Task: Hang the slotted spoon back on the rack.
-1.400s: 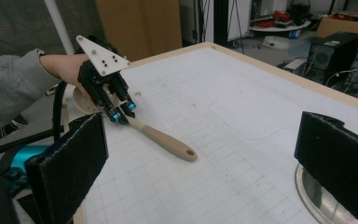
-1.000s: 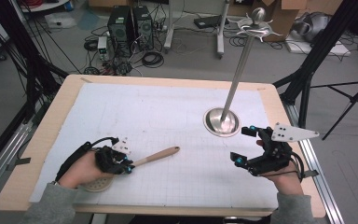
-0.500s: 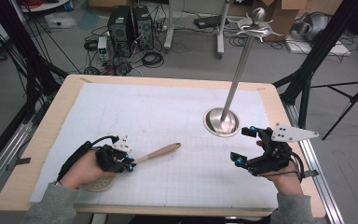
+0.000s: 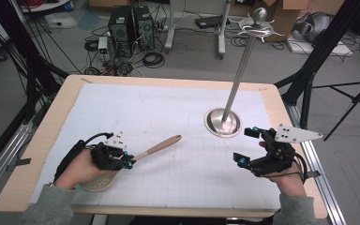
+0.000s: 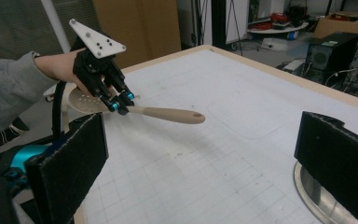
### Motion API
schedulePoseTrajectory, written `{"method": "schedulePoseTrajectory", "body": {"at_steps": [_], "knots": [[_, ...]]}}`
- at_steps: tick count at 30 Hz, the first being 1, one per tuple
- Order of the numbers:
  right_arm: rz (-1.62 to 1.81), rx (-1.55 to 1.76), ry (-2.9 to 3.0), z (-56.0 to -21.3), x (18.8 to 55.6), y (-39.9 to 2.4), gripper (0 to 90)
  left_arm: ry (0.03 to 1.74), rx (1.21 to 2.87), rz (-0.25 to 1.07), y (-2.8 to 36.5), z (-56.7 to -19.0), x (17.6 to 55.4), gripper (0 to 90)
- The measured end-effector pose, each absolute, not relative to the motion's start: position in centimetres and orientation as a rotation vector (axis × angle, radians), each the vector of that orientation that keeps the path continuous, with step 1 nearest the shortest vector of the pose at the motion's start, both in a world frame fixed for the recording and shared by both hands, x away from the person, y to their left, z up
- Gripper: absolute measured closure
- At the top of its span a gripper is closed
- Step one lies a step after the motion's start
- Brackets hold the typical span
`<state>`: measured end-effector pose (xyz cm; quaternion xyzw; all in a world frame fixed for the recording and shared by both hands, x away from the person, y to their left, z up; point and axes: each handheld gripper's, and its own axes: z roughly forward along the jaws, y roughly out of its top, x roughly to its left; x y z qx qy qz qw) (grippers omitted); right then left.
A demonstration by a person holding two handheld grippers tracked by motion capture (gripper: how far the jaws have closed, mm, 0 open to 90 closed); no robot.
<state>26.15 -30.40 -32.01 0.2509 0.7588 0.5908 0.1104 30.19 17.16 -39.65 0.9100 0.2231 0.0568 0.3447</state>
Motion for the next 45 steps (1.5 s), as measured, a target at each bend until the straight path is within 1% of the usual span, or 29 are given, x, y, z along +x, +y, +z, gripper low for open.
{"method": "schedulePoseTrajectory", "body": {"at_steps": [7, 21, 26, 30, 37, 41, 45], "knots": [[1.749, 0.742, 2.201, -31.9, 26.0, -31.0, 1.4, 0.571, 2.325, 0.175, 16.6, -38.3, 29.5, 77.6], [1.751, 0.746, 2.207, -32.0, 26.1, -31.0, 1.4, 0.582, 2.192, 0.177, 15.7, -35.5, 30.4, 77.6], [1.748, 0.753, 2.216, -32.2, 26.1, -30.9, 1.4, 0.581, 2.167, 0.167, 15.0, -35.0, 30.9, 77.6], [1.748, 0.753, 2.213, -32.2, 26.2, -31.0, 1.4, 0.548, 2.136, 0.180, 14.3, -34.9, 31.1, 77.7], [1.752, 0.764, 2.208, -32.3, 26.2, -31.1, 1.4, 0.543, 2.158, 0.210, 13.5, -34.1, 31.6, 77.7], [1.752, 0.753, 2.211, -32.3, 26.2, -31.0, 1.4, 0.555, 2.124, 0.219, 13.4, -33.7, 31.7, 77.9], [1.753, 0.755, 2.211, -32.3, 26.2, -31.0, 1.4, 0.564, 2.137, 0.221, 13.5, -33.3, 32.1, 78.0]]}}
